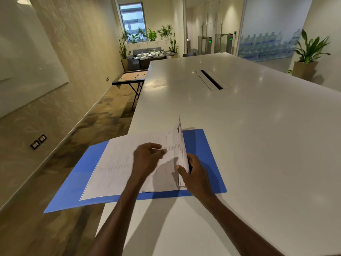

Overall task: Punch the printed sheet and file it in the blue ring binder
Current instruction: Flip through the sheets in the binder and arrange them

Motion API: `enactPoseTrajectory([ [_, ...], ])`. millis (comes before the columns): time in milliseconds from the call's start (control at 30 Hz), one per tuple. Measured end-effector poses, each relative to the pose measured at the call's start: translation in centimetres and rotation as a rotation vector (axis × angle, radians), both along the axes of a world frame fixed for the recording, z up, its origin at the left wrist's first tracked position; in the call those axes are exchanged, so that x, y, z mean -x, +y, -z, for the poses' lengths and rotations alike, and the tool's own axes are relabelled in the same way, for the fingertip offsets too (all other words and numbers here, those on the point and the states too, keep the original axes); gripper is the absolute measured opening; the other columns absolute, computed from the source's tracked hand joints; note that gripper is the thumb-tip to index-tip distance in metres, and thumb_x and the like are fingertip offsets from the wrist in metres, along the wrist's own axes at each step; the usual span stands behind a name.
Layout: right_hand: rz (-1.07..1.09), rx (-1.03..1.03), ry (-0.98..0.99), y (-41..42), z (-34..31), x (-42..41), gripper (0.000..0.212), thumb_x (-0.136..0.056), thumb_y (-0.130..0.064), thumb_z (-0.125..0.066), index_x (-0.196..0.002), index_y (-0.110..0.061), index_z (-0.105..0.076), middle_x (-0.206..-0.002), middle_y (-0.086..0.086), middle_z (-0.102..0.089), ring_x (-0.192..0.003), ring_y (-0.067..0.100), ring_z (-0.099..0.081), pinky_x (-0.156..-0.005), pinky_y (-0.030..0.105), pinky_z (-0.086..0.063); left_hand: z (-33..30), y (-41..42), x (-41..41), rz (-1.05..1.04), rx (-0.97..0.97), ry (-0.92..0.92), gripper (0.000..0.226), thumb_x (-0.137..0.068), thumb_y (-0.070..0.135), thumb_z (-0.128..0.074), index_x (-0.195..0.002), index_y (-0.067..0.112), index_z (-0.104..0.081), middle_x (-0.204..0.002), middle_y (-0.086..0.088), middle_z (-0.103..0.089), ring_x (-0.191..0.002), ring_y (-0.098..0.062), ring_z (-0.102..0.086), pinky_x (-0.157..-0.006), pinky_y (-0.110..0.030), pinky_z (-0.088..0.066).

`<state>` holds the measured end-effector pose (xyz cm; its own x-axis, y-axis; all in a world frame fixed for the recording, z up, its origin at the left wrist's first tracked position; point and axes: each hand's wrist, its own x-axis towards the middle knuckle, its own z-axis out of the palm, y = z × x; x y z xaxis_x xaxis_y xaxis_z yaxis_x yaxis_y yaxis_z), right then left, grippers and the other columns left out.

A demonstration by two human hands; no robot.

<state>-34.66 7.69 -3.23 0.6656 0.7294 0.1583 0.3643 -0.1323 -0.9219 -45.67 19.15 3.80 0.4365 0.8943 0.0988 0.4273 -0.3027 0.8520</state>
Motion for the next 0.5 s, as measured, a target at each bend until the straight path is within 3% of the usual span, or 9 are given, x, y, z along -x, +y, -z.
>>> enactPoseTrajectory([
  [167,0.032,0.019,-0.075,0.0,0.0,0.1,0.043,-0.091,-0.039,-0.059,-0.128,-0.022,-0.044,-0.119,-0.002,-0.062,-0.091,0.006,-0.061,-0.061,0.007,-0.047,1.2,-2.0,-3.1,0.111,0.209,-0.051,0.026,-0.083,0.023,-0.075,-0.106,0.013,-0.069,-0.077,0.003,-0.069,-0.063,-0.006,-0.068,-0.052,-0.011,-0.051],
  [333,0.026,0.009,-0.088,0.0,0.0,0.2,0.041,-0.091,-0.037,-0.058,-0.126,-0.019,-0.045,-0.121,-0.001,-0.061,-0.089,0.005,-0.058,-0.067,0.007,-0.045,1.6,-2.7,-3.3,0.091,0.264,-0.079,0.010,-0.085,0.015,-0.072,-0.083,0.005,-0.074,-0.079,-0.008,-0.073,-0.070,-0.022,-0.069,-0.064,-0.027,-0.058],
  [500,0.031,0.013,-0.086,0.2,0.2,0.2,0.044,-0.090,-0.041,-0.058,-0.126,-0.019,-0.046,-0.121,-0.001,-0.062,-0.092,0.010,-0.062,-0.076,0.018,-0.051,2.1,-2.4,-2.8,0.056,0.347,-0.164,0.006,-0.080,0.013,-0.077,-0.077,0.012,-0.072,-0.078,0.000,-0.070,-0.068,-0.017,-0.069,-0.050,-0.012,-0.050],
])
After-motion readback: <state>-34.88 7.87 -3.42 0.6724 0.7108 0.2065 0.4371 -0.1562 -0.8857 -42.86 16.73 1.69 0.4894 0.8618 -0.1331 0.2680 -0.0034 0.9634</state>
